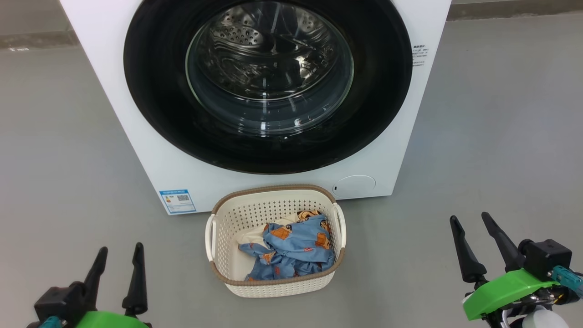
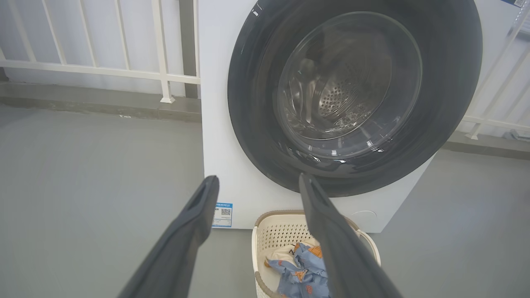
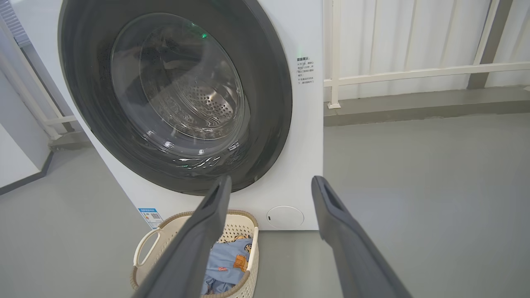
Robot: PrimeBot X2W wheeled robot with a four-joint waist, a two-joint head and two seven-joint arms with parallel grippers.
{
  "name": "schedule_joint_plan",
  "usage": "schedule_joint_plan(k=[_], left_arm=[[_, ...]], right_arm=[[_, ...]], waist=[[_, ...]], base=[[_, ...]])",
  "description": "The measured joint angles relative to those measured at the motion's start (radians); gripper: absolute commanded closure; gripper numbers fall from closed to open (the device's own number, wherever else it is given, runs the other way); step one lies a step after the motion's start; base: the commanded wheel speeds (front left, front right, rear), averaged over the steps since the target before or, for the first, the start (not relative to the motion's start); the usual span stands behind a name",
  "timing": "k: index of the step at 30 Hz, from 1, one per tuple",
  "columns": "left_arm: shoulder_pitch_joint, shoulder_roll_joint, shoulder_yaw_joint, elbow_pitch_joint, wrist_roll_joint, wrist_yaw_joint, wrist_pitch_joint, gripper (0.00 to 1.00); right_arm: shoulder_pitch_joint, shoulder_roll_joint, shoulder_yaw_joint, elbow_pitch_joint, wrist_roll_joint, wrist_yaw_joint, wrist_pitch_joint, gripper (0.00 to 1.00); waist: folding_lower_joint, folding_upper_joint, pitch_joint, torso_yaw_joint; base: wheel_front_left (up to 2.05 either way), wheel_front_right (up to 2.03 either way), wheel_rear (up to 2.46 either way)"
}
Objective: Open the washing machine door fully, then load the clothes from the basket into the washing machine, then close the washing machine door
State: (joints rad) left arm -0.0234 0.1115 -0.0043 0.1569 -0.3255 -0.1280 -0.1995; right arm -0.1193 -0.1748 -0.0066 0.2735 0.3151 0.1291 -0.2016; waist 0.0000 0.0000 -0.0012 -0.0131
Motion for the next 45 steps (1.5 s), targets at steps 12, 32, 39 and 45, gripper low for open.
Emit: schedule_joint_plan(k=[12, 32, 39, 45], left_arm=[[0.0, -0.001, 0.015, 0.001, 0.149, 0.0, -0.038, 0.0], [0.0, -0.036, 0.087, 0.053, 0.215, 0.012, -0.056, 0.0], [-0.001, -0.046, 0.107, 0.074, 0.213, 0.018, -0.056, 0.0], [-0.001, -0.055, 0.115, 0.077, 0.203, 0.018, -0.056, 0.0]], right_arm=[[-0.011, -0.014, -0.002, 0.013, -0.137, 0.0, -0.035, 0.0], [-0.012, 0.015, -0.062, -0.006, -0.199, 0.0, -0.048, 0.0], [-0.012, 0.015, -0.064, -0.005, -0.198, 0.0, -0.048, 0.0], [-0.012, 0.015, -0.065, -0.005, -0.196, 0.0, -0.048, 0.0]], waist=[[0.0, 0.0, -0.004, 0.001], [0.0, 0.0, -0.008, 0.004], [0.0, 0.0, -0.013, 0.005], [0.0, 0.0, -0.016, 0.004]], base=[[0.0, 0.0, 0.0], [0.0, 0.0, 0.0], [0.0, 0.0, 0.0], [0.0, 0.0, 0.0]])
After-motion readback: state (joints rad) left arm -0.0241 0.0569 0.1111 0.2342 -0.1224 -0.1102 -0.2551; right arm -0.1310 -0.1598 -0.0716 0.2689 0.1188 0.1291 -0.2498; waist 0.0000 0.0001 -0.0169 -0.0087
